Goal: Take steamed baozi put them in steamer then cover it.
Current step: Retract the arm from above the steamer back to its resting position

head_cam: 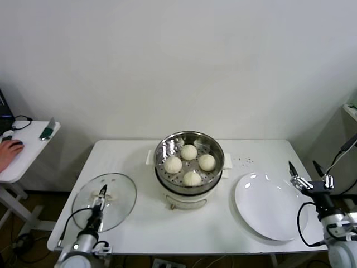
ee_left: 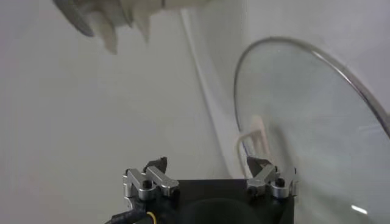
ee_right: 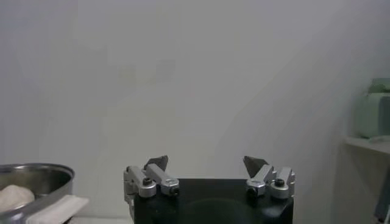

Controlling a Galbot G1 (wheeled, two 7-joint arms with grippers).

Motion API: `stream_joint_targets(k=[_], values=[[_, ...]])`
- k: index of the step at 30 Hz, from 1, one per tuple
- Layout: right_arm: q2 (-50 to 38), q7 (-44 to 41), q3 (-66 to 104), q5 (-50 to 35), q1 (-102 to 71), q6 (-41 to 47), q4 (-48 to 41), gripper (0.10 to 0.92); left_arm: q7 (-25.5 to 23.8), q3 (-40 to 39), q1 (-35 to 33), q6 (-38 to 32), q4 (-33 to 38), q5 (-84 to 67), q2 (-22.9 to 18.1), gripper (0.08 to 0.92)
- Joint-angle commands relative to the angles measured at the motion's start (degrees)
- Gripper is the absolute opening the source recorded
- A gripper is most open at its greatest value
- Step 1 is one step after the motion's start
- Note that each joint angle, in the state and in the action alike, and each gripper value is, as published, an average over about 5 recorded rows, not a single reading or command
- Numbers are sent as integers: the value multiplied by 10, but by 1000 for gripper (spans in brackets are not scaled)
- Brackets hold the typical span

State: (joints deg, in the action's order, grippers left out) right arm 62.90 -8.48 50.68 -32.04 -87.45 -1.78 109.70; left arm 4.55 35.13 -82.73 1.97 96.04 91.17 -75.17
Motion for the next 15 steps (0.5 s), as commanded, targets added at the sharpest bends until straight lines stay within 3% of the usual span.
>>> stream_joint_targets(k=[1, 15], values=[[20, -4, 14, 13, -27, -3, 4, 823, 11, 6, 70, 3, -99, 7, 3, 823], [20, -39, 24, 41, -38, -19, -7, 823, 23, 3, 104, 6, -127, -34, 12, 823]])
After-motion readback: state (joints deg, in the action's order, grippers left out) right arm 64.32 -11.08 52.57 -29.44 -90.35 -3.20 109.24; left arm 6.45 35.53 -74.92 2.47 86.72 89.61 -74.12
